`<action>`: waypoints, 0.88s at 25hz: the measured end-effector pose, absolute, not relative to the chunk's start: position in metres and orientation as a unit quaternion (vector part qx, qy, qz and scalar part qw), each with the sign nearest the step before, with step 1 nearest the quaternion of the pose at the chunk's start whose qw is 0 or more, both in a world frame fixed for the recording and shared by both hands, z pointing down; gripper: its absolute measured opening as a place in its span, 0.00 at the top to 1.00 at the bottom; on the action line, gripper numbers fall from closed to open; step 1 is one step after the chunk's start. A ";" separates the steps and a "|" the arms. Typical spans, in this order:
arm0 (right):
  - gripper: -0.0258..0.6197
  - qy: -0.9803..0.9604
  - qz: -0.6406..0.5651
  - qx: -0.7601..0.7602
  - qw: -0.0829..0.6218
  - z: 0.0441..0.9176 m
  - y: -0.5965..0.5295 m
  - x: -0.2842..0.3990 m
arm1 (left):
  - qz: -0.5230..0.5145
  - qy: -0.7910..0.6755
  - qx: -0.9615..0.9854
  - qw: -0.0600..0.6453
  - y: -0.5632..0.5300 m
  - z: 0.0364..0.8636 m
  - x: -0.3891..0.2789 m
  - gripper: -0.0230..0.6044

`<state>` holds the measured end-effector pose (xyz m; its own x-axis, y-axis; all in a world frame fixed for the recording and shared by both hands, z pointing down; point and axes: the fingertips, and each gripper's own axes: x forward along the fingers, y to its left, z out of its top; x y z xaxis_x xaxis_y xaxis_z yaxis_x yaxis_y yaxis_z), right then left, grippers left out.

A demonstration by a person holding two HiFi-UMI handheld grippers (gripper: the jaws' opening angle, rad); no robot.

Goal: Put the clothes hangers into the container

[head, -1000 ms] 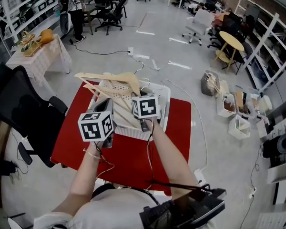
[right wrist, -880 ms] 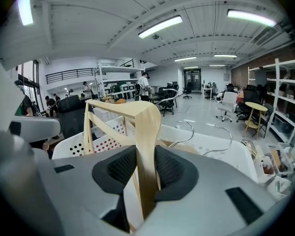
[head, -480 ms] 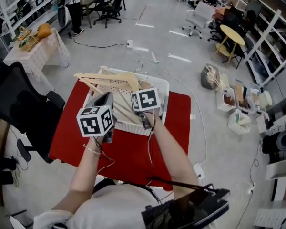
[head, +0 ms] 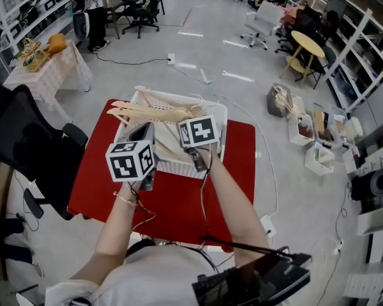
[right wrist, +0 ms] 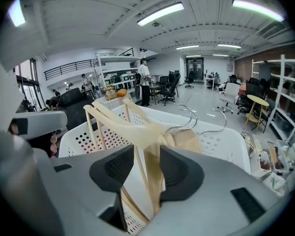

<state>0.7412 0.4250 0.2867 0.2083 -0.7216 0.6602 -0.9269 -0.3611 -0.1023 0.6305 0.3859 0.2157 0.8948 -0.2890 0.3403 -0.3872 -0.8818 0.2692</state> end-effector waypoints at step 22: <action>0.86 -0.490 0.191 0.850 0.019 0.215 0.455 0.716 | 0.161 -0.182 0.955 0.168 0.405 0.232 0.596 0.96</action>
<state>0.7156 0.4554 0.2154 0.4462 -0.8262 0.3440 -0.8407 -0.5187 -0.1555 0.5959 0.4047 0.2317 0.8820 -0.2929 0.3691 -0.4013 -0.8776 0.2624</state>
